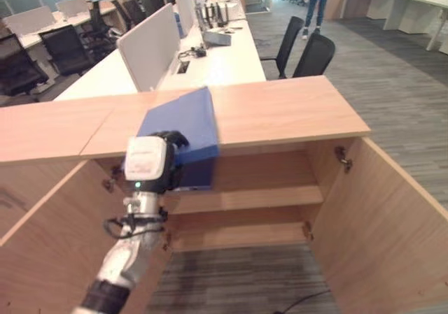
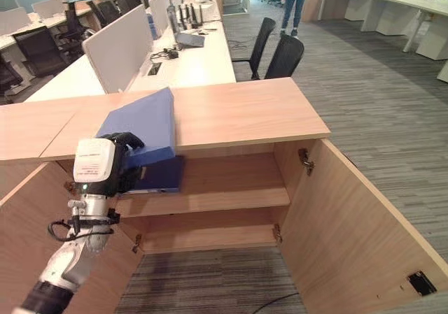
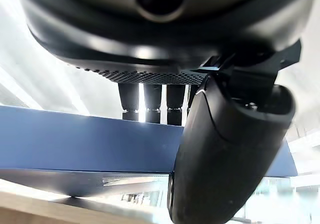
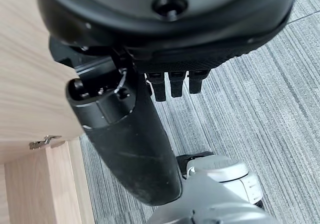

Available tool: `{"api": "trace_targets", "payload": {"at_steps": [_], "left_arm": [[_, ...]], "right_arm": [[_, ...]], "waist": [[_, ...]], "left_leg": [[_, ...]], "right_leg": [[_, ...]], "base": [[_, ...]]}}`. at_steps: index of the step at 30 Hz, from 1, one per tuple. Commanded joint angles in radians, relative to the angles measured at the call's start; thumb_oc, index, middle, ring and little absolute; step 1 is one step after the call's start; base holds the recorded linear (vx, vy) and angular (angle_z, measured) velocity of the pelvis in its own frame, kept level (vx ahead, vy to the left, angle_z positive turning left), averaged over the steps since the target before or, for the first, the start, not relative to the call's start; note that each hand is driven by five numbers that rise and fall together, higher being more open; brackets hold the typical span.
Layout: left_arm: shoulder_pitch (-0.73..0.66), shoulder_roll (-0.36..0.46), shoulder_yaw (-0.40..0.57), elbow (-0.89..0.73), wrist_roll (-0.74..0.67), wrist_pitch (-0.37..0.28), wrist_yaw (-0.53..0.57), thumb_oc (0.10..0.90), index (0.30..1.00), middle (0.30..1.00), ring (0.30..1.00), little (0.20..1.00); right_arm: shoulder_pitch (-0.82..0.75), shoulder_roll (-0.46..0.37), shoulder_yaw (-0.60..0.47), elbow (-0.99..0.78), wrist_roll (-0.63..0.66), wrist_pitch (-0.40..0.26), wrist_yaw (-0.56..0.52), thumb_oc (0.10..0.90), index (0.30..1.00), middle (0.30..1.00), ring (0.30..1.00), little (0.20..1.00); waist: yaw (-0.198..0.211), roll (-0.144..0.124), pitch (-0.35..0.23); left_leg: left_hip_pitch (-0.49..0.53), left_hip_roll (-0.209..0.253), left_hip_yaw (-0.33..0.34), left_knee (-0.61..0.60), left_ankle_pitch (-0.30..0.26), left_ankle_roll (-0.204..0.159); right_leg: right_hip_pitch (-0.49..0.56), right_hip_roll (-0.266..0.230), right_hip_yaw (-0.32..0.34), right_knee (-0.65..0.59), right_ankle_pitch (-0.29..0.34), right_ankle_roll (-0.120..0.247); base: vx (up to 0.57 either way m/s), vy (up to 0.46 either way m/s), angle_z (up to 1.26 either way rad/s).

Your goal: Put the empty folder in the office cabinet

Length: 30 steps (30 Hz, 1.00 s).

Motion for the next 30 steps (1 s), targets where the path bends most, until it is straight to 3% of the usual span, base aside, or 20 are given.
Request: {"api": "trace_targets", "payload": {"at_steps": [1, 4, 6, 10, 13, 17, 22, 23, 24, 25, 26, 30], "left_arm": [[0.035, 0.001, -0.043, -0.031, -0.383, -0.109, -0.273, 0.4, 0.3, 0.3, 0.3, 0.3], [0.154, 0.016, -0.059, -0.137, -0.958, -0.156, -0.529, 0.4, 0.3, 0.3, 0.3, 0.3], [0.177, 0.055, -0.099, -0.166, -1.223, -0.123, -0.624, 0.4, 0.3, 0.3, 0.3, 0.3], [0.171, 0.105, -0.213, -0.151, -1.517, -0.04, -0.735, 0.4, 0.3, 0.3, 0.3, 0.3], [0.183, 0.108, -0.255, -0.131, -1.603, -0.009, -0.769, 0.4, 0.3, 0.3, 0.3, 0.3], [0.228, 0.112, -0.246, -0.084, -1.577, -0.013, -0.737, 0.4, 0.3, 0.3, 0.3, 0.3], [0.271, 0.115, -0.215, -0.007, -1.445, -0.014, -0.693, 0.4, 0.3, 0.3, 0.3, 0.3], [0.296, 0.118, -0.158, 0.037, -1.173, -0.016, -0.639, 0.4, 0.3, 0.3, 0.3, 0.3], [0.297, 0.117, -0.158, 0.037, -1.172, -0.016, -0.639, 0.4, 0.3, 0.3, 0.3, 0.3], [0.3, 0.107, -0.137, 0.063, -1.07, -0.015, -0.623, 0.4, 0.3, 0.3, 0.3, 0.3], [0.291, 0.098, -0.135, 0.113, -0.945, -0.009, -0.602, 0.4, 0.3, 0.3, 0.3, 0.3], [0.291, -0.014, -0.074, 0.264, -0.751, -0.005, -0.554, 0.4, 0.3, 0.3, 0.3, 0.3]], "right_arm": [[-0.053, -0.012, 0.0, 0.002, -0.009, -0.018, -0.008, 0.8, 0.9, 0.9, 0.9, 0.9], [-0.031, -0.042, 0.005, -0.01, -0.068, 0.013, 0.049, 0.8, 0.9, 0.9, 0.9, 0.9], [-0.048, -0.046, 0.021, 0.007, -0.09, 0.02, 0.08, 0.8, 0.9, 0.9, 0.9, 0.9], [-0.113, -0.024, 0.055, 0.073, -0.116, 0.026, 0.118, 0.8, 0.9, 0.9, 0.9, 0.9], [-0.12, -0.019, 0.07, 0.085, -0.139, 0.018, 0.124, 0.8, 0.9, 0.9, 0.9, 0.9], [-0.123, -0.022, 0.078, 0.068, -0.134, 0.009, 0.112, 0.8, 0.9, 0.9, 0.9, 0.9], [-0.136, -0.053, 0.133, -0.026, -0.189, 0.002, 0.094, 0.8, 0.9, 0.9, 0.9, 0.9], [-0.119, -0.095, 0.15, -0.218, -0.195, -0.007, 0.076, 0.8, 0.9, 0.9, 0.9, 0.9], [-0.117, -0.095, 0.15, -0.22, -0.195, -0.005, 0.076, 0.8, 0.9, 0.9, 0.9, 0.9], [-0.105, -0.115, 0.149, -0.306, -0.196, -0.005, 0.071, 0.8, 0.9, 0.9, 0.9, 0.9], [-0.116, -0.101, 0.12, -0.326, -0.08, 0.019, 0.046, 0.8, 0.9, 0.9, 0.9, 0.9], [-0.049, -0.093, 0.117, -0.466, -0.161, 0.002, 0.039, 0.8, 0.9, 0.9, 0.9, 0.9]], "waist": [[-0.027, -0.064, 0.02], [-0.034, -0.052, 0.027], [-0.034, -0.047, 0.025], [-0.031, -0.038, 0.022], [-0.031, -0.035, 0.024], [-0.026, -0.033, 0.022], [-0.02, -0.033, 0.019], [-0.018, -0.035, 0.019], [-0.019, -0.035, 0.019], [-0.019, -0.036, 0.02], [-0.017, -0.039, 0.019], [-0.01, -0.041, 0.027]], "left_leg": [[-0.028, -0.016, -0.075, -0.002, -0.072, -0.032], [-0.02, -0.015, -0.073, -0.002, -0.078, -0.031], [-0.023, -0.015, -0.073, -0.002, -0.075, -0.03], [-0.016, -0.017, -0.079, -0.002, -0.08, -0.027], [-0.013, -0.017, -0.081, -0.002, -0.082, -0.026], [-0.011, -0.018, -0.085, -0.002, -0.082, -0.025], [-0.01, -0.016, -0.088, -0.002, -0.08, -0.026], [-0.013, -0.015, -0.09, -0.002, -0.079, -0.026], [-0.013, -0.015, -0.091, -0.002, -0.079, -0.026], [-0.014, -0.014, -0.09, -0.002, -0.079, -0.027], [-0.012, -0.014, -0.091, -0.002, -0.08, -0.027], [-0.018, -0.014, -0.096, -0.002, -0.077, -0.027]], "right_leg": [[0.085, -0.054, -0.025, 0.008, -0.089, 0.082], [0.092, -0.056, -0.027, 0.008, -0.093, 0.088], [0.089, -0.057, -0.026, 0.008, -0.089, 0.087], [0.097, -0.056, -0.022, 0.008, -0.095, 0.086], [0.099, -0.055, -0.024, 0.008, -0.099, 0.087], [0.099, -0.054, -0.022, 0.008, -0.101, 0.087], [0.1, -0.054, -0.026, 0.008, -0.103, 0.086], [0.098, -0.054, -0.028, 0.008, -0.105, 0.086], [0.098, -0.054, -0.029, 0.008, -0.105, 0.086], [0.097, -0.054, -0.031, 0.008, -0.105, 0.086], [0.099, -0.054, -0.033, 0.008, -0.107, 0.084], [0.096, -0.055, -0.041, 0.008, -0.11, 0.081]], "base": [[-0.01, 0.009, 0.03], [0.01, 0.023, 0.06], [0.02, 0.013, 0.07], [0.02, 0.004, 0.06], [0.01, 0.0, -0.06], [0.0, -0.001, -0.19], [-0.01, -0.003, 0.07], [-0.01, -0.003, 0.04], [0.0, 0.0, 0.0], [0.0, 0.0, 0.0], [0.0, 0.0, 0.0], [-0.02, -0.004, 0.04]]}}
